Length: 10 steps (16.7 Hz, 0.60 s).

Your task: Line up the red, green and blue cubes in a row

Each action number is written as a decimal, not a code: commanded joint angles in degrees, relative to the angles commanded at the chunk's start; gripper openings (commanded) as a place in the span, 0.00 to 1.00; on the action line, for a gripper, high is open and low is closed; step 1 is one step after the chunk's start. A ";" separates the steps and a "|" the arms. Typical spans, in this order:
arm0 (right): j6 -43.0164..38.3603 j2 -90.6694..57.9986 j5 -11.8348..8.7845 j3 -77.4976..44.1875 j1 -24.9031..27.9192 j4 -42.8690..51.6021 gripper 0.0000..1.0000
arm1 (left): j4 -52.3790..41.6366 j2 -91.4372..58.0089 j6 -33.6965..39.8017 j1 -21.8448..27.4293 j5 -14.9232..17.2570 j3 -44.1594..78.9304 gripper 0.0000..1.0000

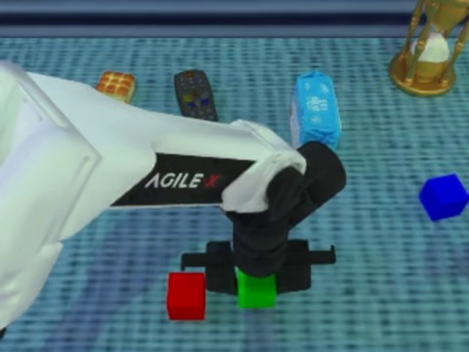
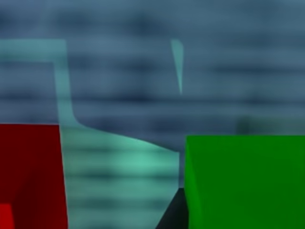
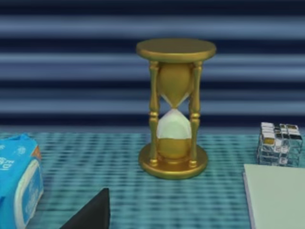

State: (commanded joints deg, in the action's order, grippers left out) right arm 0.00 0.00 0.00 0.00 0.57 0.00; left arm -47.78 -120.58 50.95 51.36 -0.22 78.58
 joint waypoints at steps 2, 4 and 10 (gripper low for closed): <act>0.00 0.00 0.00 0.00 0.00 0.00 1.00 | 0.00 0.00 0.00 0.00 0.00 0.00 0.45; 0.00 0.00 0.00 0.00 0.00 0.00 1.00 | 0.00 0.00 0.00 0.00 0.00 0.00 0.60; 0.00 0.00 0.00 0.00 0.00 0.00 1.00 | 0.00 0.00 0.00 0.00 0.00 0.00 1.00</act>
State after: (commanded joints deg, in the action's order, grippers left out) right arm 0.00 0.00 0.00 0.00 0.57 0.00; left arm -47.78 -120.58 50.95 51.36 -0.22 78.58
